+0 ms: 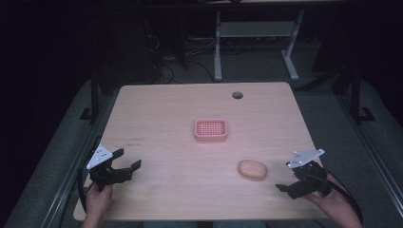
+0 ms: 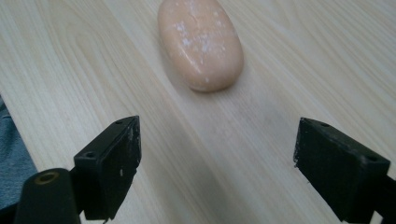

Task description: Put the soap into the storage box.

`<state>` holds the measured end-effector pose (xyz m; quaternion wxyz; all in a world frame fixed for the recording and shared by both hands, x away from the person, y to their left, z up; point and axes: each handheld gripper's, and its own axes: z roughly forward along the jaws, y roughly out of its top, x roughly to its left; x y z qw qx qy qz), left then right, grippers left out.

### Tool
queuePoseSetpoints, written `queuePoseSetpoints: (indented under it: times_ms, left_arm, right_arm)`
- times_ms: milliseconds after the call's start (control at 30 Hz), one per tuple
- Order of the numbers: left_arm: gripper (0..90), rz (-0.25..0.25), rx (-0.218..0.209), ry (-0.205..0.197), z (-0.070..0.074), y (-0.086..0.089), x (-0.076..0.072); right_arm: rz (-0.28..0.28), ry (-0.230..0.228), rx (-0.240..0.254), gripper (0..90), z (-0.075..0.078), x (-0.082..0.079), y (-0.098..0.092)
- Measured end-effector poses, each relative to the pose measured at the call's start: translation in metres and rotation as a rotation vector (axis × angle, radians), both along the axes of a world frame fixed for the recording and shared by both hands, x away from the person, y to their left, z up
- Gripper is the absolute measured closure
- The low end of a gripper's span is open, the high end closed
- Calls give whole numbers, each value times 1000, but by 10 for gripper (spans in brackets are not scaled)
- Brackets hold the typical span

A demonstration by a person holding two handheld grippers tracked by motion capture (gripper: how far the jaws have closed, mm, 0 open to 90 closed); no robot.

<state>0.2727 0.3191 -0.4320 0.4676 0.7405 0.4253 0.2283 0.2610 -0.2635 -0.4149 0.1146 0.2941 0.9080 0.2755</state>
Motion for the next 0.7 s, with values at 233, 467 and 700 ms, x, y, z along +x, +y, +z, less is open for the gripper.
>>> queuePoseSetpoints:
  times_ms: [233, 467, 700]
  left_arm:
    - [143, 2, -8, 0, 0, 0, -1]
    - [143, -1, -12, 2, 0, -1, -1]
    - [143, -2, -14, -1, 1, 0, -1]
  right_arm:
    - [38, -1, -65, 148, 9, 11, 16]
    - [88, 17, -98, 148, 14, 26, 39]
    - [117, 45, -134, 149, 9, 35, 52]
